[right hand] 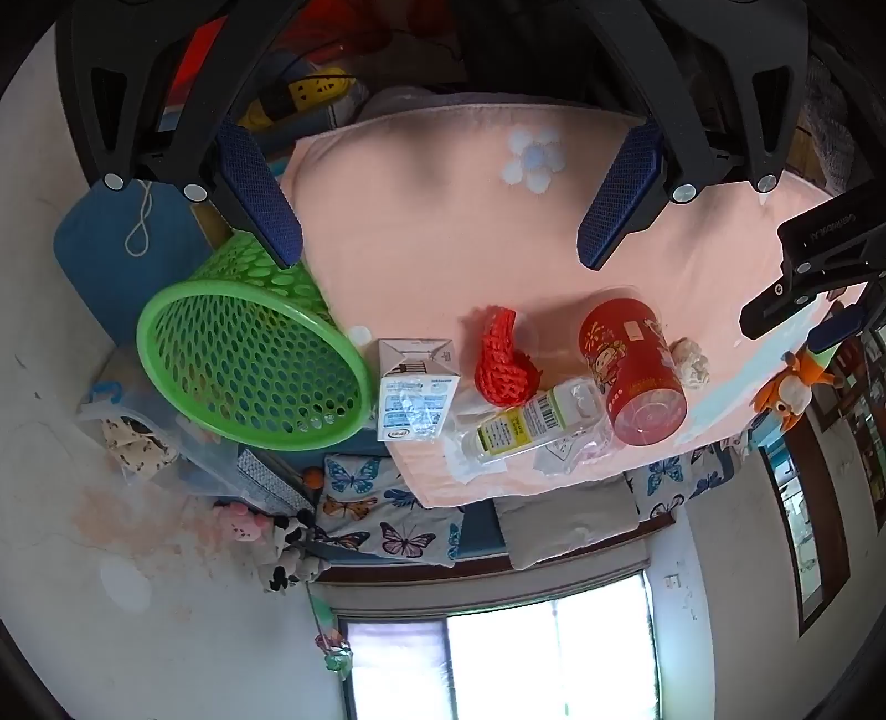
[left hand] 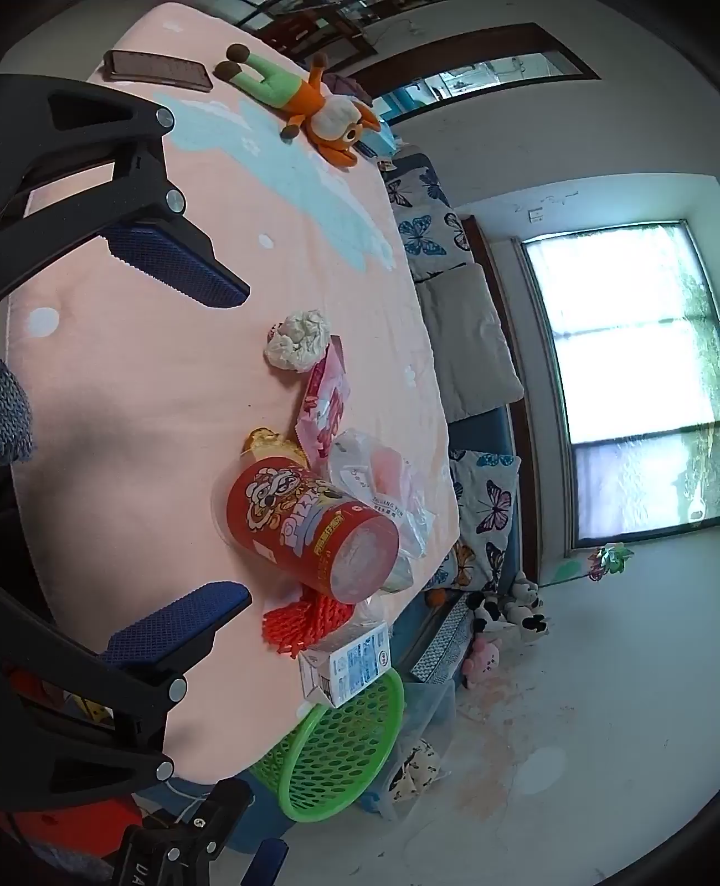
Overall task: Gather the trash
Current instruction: 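Approach the table with both tools open, moving toward the red canister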
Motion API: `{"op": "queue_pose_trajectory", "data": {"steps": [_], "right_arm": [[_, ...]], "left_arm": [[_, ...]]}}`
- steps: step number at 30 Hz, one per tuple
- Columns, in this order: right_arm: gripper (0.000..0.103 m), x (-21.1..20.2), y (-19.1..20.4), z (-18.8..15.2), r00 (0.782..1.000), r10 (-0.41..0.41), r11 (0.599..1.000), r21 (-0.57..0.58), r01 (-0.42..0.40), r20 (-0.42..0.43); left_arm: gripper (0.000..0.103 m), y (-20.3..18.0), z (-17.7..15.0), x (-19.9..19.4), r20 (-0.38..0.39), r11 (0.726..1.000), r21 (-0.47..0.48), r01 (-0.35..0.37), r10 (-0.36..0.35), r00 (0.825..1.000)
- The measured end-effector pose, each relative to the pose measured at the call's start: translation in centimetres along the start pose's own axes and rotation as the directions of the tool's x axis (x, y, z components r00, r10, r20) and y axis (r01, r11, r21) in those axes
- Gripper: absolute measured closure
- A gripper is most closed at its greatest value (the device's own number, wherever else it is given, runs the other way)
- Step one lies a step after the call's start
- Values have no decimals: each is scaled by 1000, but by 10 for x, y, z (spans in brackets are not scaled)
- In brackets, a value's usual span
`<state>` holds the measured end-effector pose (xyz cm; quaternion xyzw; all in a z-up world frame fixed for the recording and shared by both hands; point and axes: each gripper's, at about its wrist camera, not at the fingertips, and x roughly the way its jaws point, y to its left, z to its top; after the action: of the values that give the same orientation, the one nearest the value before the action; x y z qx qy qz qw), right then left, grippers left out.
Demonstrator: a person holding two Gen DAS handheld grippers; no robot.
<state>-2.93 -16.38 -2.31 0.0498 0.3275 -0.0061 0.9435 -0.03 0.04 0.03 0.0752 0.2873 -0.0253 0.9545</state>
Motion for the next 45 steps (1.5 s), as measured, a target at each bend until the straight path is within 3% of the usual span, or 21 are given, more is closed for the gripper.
{"op": "queue_pose_trajectory", "data": {"steps": [19, 45], "right_arm": [[4, 1, 2, 4, 1000, 4, 1000, -10, -4, 5], [4, 1, 1, 4, 1000, 9, 1000, -7, -9, 16]], "left_arm": [[7, 1, 14, -6, -2, 1000, 4, -7, 8, 1000], [7, 6, 8, 0, 18, 1000, -9, 2, -2, 1000]]}}
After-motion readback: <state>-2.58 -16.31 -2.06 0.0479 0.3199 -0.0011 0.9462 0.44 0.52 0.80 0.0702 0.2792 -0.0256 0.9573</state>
